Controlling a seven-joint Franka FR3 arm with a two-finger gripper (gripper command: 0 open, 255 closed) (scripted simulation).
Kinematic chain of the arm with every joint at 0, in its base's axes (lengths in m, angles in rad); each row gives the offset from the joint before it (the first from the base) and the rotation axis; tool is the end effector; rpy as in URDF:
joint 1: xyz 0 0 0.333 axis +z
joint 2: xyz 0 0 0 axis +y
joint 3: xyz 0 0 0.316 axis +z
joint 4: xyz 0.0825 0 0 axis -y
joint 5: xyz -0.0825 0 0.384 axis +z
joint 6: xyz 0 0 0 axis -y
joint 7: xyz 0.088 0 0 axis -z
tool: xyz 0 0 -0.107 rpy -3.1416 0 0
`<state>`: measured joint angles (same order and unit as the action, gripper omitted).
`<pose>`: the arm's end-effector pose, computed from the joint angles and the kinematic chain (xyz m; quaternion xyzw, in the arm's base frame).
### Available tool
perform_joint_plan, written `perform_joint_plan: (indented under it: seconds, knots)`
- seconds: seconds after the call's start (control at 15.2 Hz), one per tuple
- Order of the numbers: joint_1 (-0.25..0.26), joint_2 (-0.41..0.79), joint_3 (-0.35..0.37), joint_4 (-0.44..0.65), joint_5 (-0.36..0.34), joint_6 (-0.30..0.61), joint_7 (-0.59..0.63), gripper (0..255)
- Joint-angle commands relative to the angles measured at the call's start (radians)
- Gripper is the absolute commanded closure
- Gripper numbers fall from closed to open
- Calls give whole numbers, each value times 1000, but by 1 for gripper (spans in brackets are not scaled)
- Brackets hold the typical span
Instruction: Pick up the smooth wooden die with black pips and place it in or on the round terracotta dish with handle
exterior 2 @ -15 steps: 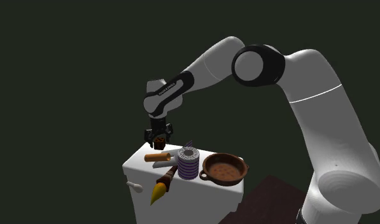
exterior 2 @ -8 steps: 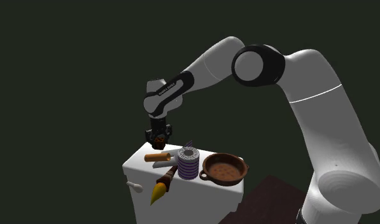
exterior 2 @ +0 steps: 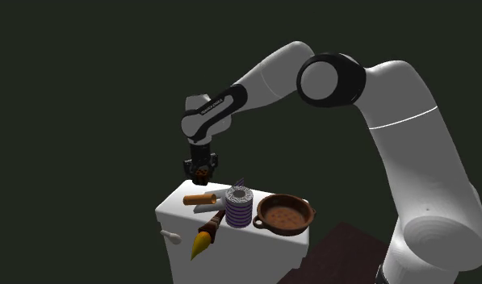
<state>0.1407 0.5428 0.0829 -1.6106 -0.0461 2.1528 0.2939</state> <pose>0.6728 0.1436 0.3125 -0.9996 0.0284 -0.0002 0.0022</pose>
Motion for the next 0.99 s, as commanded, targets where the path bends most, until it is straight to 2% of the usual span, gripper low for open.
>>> perform_joint_plan:
  seconds: [0.0,0.92]
  knots:
    - [0,-14,1,5,1,-19,0,255]
    - [-2,-83,5,92,8,-174,-5,255]
